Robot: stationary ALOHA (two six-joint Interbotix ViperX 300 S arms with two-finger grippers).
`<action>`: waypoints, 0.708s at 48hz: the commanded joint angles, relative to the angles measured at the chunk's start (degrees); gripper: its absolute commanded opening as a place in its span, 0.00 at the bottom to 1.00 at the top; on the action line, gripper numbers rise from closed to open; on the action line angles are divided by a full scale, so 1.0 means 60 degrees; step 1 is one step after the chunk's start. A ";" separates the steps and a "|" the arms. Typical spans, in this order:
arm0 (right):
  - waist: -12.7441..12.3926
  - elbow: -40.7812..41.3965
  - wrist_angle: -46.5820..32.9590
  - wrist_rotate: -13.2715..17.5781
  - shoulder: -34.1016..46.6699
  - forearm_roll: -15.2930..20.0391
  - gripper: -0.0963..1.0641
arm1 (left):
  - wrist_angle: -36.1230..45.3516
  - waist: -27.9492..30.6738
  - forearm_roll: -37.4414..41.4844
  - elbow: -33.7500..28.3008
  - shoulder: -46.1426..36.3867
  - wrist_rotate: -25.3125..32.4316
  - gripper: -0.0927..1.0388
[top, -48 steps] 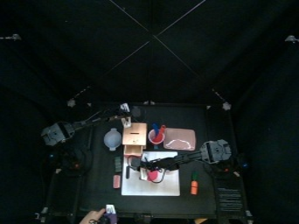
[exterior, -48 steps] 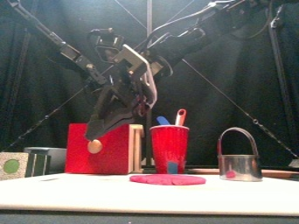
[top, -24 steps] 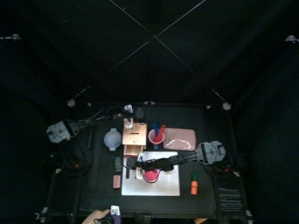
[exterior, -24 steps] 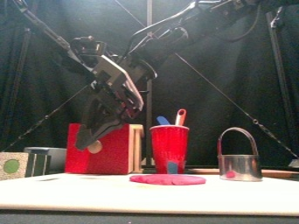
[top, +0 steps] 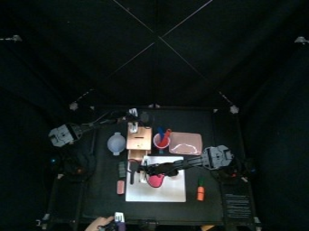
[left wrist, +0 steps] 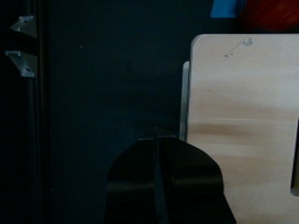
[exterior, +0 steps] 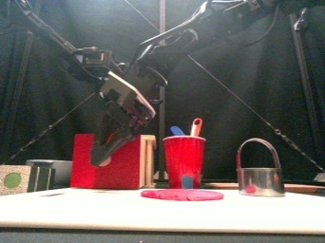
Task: Get the cutter from the drawer then cut the dough then place the extra dough in the bowl
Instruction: Shut the drawer
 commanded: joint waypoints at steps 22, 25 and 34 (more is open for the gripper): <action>-0.0381 -0.0176 0.0088 0.0073 -0.0234 -0.0205 0.20 | 0.0029 0.0015 -0.0029 -0.0220 -0.0117 0.0000 0.38; -0.0483 -0.0161 0.0117 0.0073 -0.0249 -0.0205 0.20 | 0.0073 0.0000 -0.0029 -0.0220 -0.0103 0.0000 0.37; -0.0674 -0.0146 0.0117 0.0000 -0.0322 -0.0278 0.20 | 0.0088 0.0015 -0.0015 -0.0190 -0.0103 0.0015 0.37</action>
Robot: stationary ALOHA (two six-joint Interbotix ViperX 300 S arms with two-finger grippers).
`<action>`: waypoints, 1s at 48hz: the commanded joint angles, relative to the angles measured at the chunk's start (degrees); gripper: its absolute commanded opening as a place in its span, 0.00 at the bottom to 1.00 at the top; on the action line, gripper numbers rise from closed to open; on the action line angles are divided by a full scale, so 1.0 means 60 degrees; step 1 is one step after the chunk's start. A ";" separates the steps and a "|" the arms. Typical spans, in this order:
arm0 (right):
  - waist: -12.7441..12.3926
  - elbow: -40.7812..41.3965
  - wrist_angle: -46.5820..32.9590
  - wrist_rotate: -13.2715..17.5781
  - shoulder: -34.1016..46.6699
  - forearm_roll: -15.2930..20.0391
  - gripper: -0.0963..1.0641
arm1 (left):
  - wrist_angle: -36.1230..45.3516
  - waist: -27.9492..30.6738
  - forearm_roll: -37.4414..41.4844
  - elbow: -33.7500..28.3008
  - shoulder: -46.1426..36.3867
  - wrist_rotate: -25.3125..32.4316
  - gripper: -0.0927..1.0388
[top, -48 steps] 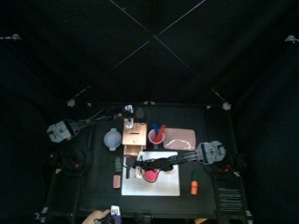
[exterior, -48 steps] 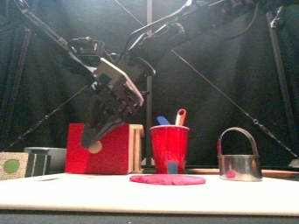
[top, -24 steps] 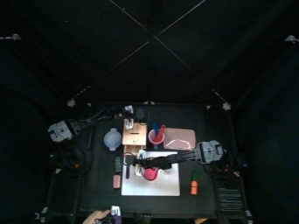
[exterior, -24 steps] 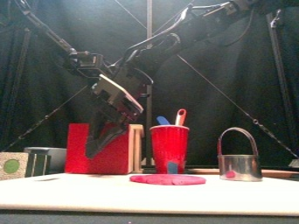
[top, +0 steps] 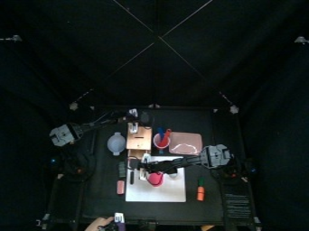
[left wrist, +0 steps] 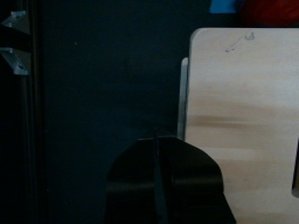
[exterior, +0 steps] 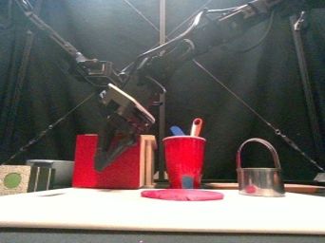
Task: Get the cutter from the drawer then cut the dough then place the extra dough in the bowl
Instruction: Shut the drawer
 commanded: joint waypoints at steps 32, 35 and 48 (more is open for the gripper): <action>-0.0718 -0.0059 0.0615 -0.0044 -0.0454 -0.0747 0.20 | -0.0015 0.0029 0.0000 -0.0190 -0.0103 -0.0015 0.37; -0.0776 -0.0044 0.0630 -0.0044 -0.0454 -0.0791 0.20 | 0.0000 0.0029 0.0000 -0.0190 -0.0103 -0.0029 0.37; -0.0967 -0.0015 0.0630 -0.0029 -0.0454 -0.0894 0.20 | 0.0000 0.0044 -0.0015 -0.0176 -0.0103 -0.0029 0.37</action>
